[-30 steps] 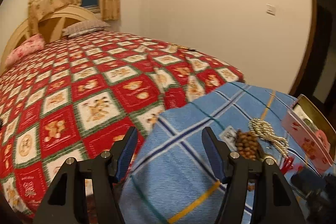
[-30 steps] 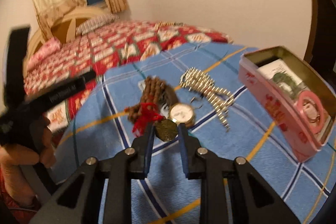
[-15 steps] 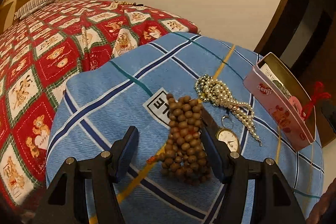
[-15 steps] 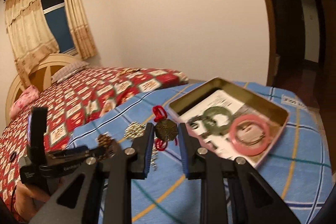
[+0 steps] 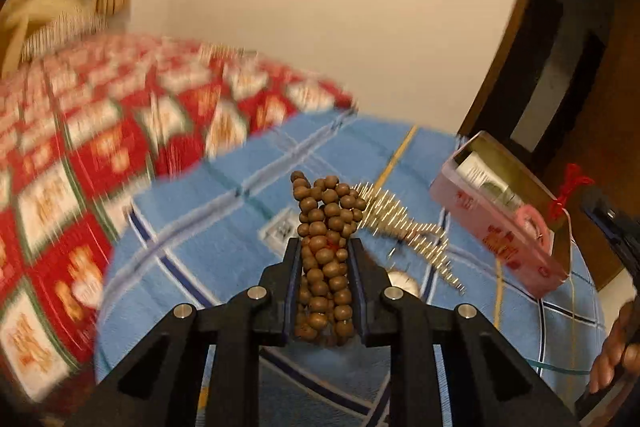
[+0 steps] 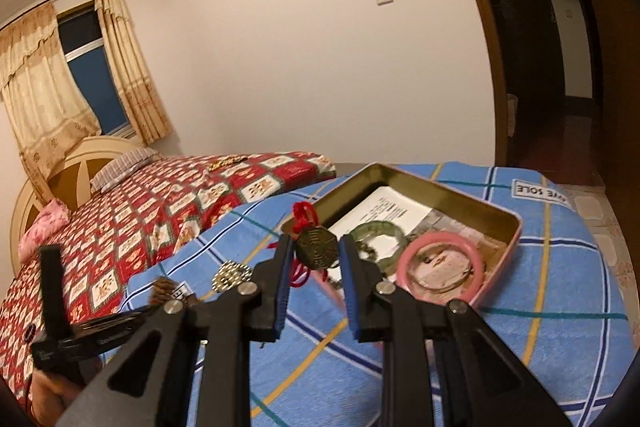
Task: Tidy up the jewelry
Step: 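Carry the pendant and bead bracelet into the pink tin and open both tools, then withdraw both tools from the tin toward the watch and pearls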
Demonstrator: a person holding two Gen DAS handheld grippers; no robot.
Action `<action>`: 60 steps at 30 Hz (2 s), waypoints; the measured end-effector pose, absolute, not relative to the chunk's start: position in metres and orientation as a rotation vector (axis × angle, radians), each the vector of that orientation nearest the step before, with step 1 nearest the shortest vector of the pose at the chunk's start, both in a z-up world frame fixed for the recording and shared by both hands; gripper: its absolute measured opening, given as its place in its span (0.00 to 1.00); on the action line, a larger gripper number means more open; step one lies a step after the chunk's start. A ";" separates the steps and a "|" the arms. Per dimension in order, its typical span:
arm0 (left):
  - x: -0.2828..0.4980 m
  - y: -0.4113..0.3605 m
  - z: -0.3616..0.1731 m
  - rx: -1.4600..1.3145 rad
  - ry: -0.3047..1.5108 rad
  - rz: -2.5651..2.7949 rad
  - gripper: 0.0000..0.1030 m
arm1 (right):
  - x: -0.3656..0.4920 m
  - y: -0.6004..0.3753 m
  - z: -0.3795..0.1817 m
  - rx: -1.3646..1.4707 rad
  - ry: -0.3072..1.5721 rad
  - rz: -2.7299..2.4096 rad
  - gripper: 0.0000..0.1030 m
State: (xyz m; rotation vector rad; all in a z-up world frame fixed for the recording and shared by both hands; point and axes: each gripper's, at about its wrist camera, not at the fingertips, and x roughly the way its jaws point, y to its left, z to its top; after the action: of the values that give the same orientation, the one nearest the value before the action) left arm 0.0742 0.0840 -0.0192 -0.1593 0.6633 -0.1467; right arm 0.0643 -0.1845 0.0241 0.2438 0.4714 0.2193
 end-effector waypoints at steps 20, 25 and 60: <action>0.178 -0.065 0.001 -0.060 0.610 -0.398 0.22 | 0.139 -0.254 0.000 0.382 0.551 0.057 0.25; 0.196 -0.073 -0.019 -0.064 0.657 -0.399 0.22 | 0.144 -0.254 -0.007 0.368 0.591 0.059 0.26; 0.104 -0.045 -0.017 0.036 0.543 -0.156 0.64 | 0.080 -0.238 0.004 0.227 0.417 -0.181 0.60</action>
State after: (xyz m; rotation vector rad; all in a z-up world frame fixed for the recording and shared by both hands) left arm 0.1043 -0.0448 -0.0174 0.0364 0.5429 -0.1561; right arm 0.0798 -0.2376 0.0041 0.2275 0.4169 -0.1810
